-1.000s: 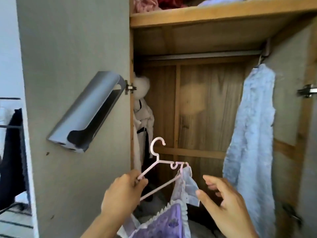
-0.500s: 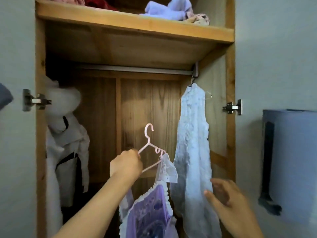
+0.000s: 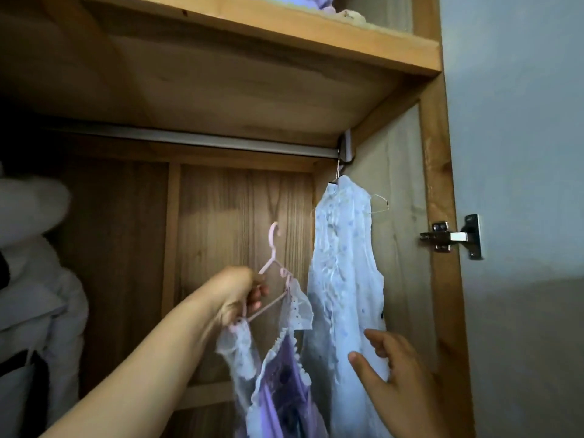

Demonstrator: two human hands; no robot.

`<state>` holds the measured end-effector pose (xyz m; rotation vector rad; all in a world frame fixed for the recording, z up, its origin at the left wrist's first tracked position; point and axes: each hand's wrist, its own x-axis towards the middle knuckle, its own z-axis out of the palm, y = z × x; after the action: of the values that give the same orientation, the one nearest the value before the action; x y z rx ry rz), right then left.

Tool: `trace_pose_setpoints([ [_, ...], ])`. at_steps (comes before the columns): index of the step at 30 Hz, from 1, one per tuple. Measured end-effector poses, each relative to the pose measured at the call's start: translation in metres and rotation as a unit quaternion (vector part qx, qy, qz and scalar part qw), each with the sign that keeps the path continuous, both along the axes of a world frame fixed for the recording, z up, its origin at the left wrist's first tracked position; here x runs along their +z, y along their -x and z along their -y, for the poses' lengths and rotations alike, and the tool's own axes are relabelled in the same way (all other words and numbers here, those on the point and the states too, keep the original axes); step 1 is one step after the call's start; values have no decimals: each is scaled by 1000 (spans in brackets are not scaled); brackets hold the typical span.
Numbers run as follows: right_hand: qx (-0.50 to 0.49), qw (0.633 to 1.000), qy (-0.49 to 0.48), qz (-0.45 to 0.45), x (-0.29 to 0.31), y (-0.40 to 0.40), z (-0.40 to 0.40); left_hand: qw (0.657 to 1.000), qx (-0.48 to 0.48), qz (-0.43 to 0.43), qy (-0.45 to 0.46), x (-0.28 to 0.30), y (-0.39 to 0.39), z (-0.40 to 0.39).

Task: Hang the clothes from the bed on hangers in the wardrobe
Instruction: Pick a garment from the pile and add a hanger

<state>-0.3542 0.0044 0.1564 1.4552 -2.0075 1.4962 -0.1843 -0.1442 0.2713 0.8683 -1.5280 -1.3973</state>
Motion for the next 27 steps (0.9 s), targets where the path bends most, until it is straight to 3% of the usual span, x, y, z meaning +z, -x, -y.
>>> trace_pose_setpoints([
  [6, 11, 998, 56, 36, 19, 30, 48, 986, -140, -86, -12, 19, 44, 34],
  [12, 19, 983, 175, -59, 51, 30, 88, 936, -270, -207, -94, 45, 74, 70],
  [17, 50, 972, 215, -73, 97, 18, 114, 935, -272, -221, 54, 51, 101, 96],
  [21, 67, 982, 168, -44, 124, 10, 122, 934, -247, -189, 177, 56, 118, 108],
  [27, -152, 975, 93, -136, 157, 17, 130, 917, -241, -192, 254, 72, 137, 102],
])
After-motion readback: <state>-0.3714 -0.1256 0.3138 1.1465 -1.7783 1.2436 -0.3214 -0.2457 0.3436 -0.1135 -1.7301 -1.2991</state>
